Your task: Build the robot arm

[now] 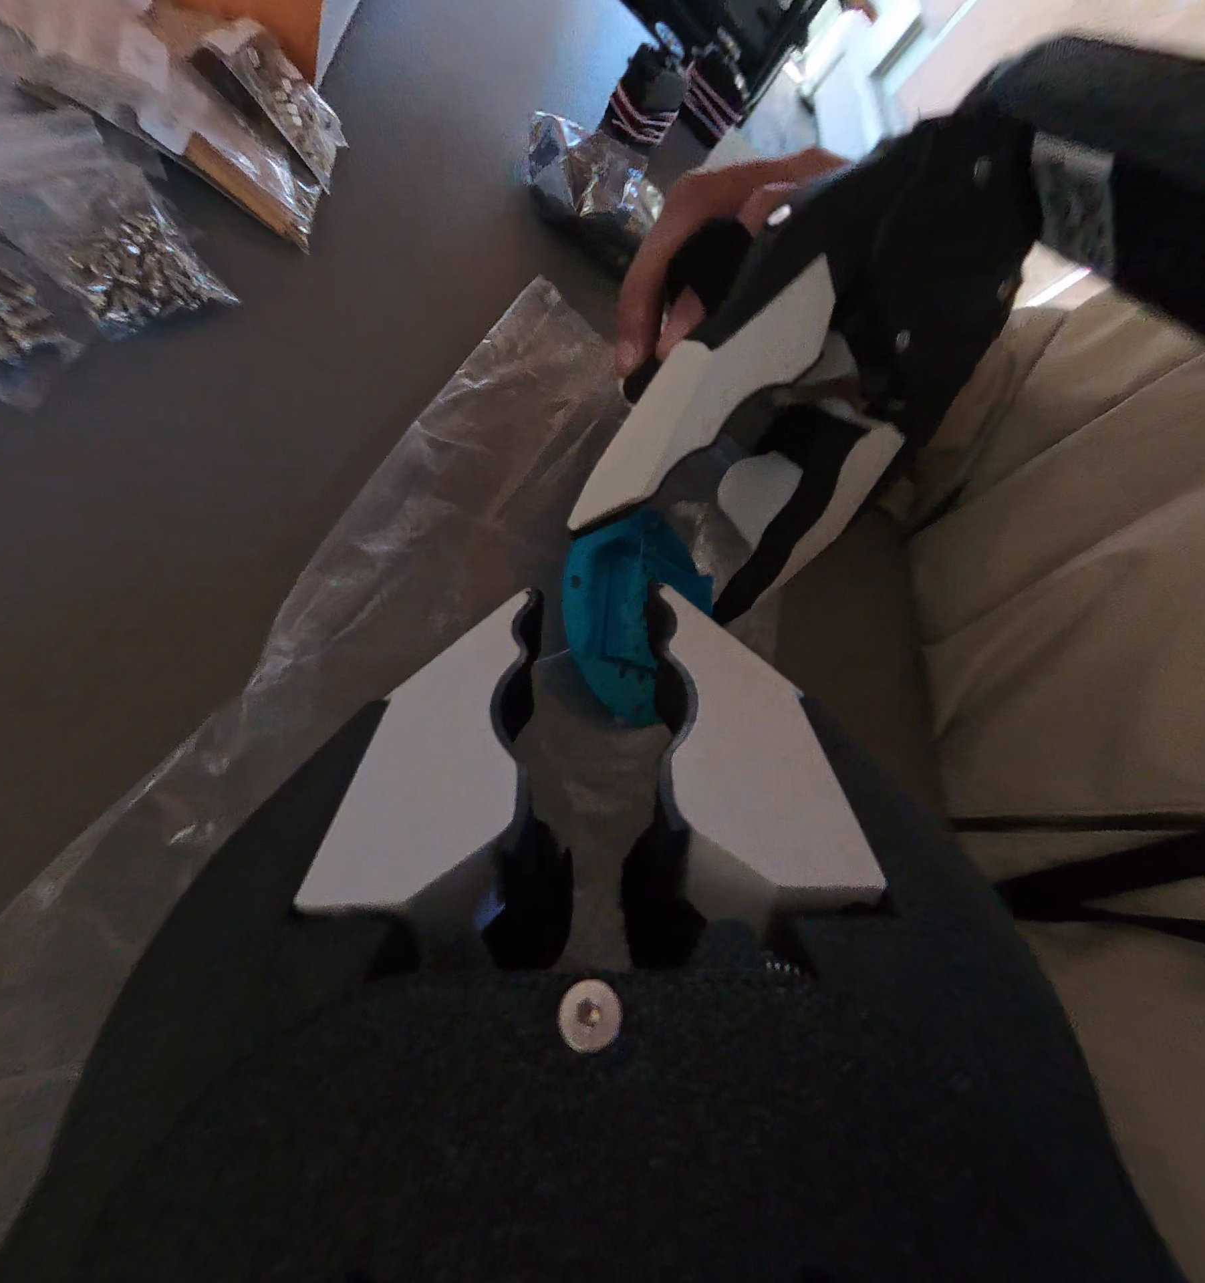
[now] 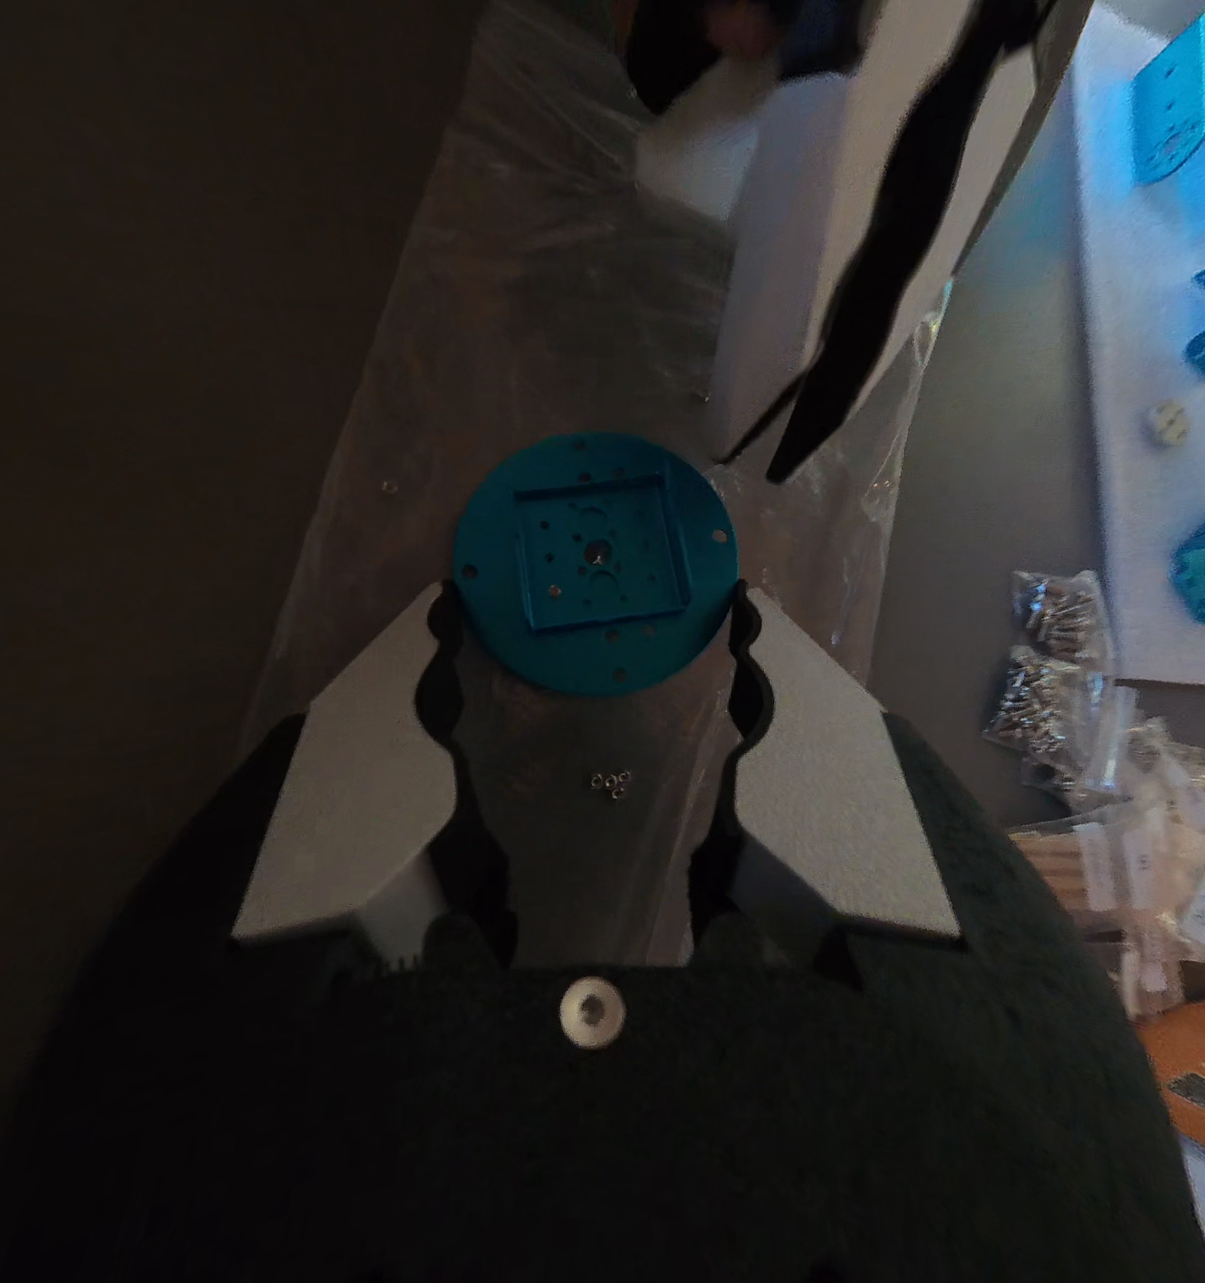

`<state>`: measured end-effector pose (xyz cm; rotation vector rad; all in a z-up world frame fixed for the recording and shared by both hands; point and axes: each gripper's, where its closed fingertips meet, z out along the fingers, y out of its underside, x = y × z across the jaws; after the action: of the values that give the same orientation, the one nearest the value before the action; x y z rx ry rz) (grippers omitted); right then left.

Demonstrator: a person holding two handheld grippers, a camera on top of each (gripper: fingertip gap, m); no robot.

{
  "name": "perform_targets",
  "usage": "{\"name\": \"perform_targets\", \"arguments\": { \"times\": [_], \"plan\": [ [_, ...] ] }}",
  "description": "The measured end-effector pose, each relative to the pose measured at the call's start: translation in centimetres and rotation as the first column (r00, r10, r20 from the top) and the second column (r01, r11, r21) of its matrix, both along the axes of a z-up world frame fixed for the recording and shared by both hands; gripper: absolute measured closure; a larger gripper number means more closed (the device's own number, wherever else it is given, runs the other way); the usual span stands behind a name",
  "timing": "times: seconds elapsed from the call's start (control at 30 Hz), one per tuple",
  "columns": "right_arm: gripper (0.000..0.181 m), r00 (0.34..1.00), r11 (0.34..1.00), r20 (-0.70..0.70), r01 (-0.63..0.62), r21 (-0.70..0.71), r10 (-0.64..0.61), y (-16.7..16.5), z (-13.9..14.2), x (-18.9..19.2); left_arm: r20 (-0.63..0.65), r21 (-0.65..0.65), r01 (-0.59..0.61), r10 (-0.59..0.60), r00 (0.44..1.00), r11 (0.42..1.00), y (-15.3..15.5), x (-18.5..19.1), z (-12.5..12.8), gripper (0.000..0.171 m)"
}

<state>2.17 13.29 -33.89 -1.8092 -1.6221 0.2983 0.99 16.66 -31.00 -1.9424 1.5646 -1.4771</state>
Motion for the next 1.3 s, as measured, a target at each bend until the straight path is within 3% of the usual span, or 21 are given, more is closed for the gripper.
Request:
{"name": "perform_targets", "arguments": {
  "times": [0.1,0.17,0.3,0.57,1.0,1.17,1.23,1.3],
  "plan": [
    [0.104,1.000,0.997,0.022,-0.015,0.080,0.013,-0.1,0.4,-0.1,-0.005,-0.116,0.005,-0.006,1.000,0.993,0.1,0.7,0.3,0.146],
    [0.104,0.999,0.992,0.027,-0.031,0.122,0.027,-0.2,0.5,-0.2,-0.007,-0.155,0.020,-0.021,1.000,0.988,0.1,0.8,0.2,0.162],
    [0.104,0.999,0.983,0.012,-0.054,0.177,0.052,-0.3,0.8,-0.3,-0.010,-0.202,0.055,-0.058,0.998,0.978,-0.4,1.0,-0.1,0.171],
    [0.104,0.997,0.989,-0.030,-0.060,0.135,0.064,-0.6,0.6,-0.5,-0.011,-0.213,0.092,-0.097,0.995,0.973,-1.1,0.5,0.2,0.164],
    [0.108,0.996,0.995,-0.077,-0.040,0.091,0.047,-0.5,0.4,-0.6,-0.031,-0.190,0.031,-0.038,0.999,0.981,-0.6,-0.3,0.0,0.171],
    [0.123,0.977,0.999,-0.213,-0.009,0.051,0.019,-0.3,2.5,-0.6,-0.027,-0.198,-0.046,0.041,0.999,0.979,0.3,-2.7,0.8,0.171],
    [0.137,0.975,1.000,-0.222,0.007,0.014,-0.004,-0.2,2.5,-0.2,-0.029,-0.194,-0.083,0.079,0.996,0.977,0.8,-4.2,1.2,0.171],
    [0.136,0.980,1.000,-0.197,0.013,-0.027,-0.018,-0.2,1.9,0.0,-0.025,-0.198,-0.105,0.102,0.994,0.975,1.0,-5.5,1.4,0.171]
  ]
}}
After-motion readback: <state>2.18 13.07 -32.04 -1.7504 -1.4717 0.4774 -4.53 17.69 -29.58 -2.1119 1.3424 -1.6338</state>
